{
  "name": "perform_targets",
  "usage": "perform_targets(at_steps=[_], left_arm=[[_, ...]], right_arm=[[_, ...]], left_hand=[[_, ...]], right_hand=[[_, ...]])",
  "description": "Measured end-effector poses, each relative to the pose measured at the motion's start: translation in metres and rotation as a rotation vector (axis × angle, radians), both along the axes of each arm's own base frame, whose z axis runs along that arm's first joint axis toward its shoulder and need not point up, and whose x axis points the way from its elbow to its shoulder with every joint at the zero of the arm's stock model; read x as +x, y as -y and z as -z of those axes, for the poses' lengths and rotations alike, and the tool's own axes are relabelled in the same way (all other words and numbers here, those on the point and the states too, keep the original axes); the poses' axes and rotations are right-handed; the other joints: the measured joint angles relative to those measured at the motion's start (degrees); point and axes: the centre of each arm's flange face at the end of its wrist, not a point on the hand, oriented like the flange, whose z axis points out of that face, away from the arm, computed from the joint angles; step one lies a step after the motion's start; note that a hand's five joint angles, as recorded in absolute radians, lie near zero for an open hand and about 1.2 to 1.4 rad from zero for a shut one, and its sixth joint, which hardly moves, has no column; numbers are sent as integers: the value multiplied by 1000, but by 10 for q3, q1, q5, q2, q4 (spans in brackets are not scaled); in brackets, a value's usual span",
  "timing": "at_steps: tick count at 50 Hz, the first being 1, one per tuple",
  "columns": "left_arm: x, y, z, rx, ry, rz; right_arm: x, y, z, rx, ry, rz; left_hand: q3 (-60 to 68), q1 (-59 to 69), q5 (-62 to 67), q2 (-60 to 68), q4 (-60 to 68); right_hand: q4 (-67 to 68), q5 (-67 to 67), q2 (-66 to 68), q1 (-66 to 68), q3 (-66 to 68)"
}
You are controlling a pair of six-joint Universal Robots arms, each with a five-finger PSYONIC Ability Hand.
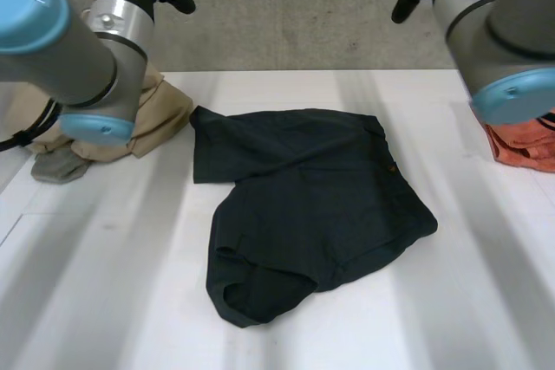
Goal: Fold the laundry.
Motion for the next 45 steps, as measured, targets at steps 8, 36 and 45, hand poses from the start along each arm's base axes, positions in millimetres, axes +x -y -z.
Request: perform_targets(at_steps=[8, 36, 45], left_arm=[[5, -114, 42, 283, 161, 127], [17, -148, 213, 502, 561, 123], [36, -98, 209, 490, 511, -2]], right_arm=[[-22, -49, 35, 340, -244, -19], [-73, -115, 222, 592, -486, -63], [-77, -120, 224, 583, -459, -93]], left_hand=[[1, 3, 1, 1, 1], [512, 550, 505, 520, 521], [557, 555, 531, 560, 566]], right_hand=[[0, 0, 0, 0, 0], [0, 0, 0, 0, 0], [0, 0, 0, 0, 0]])
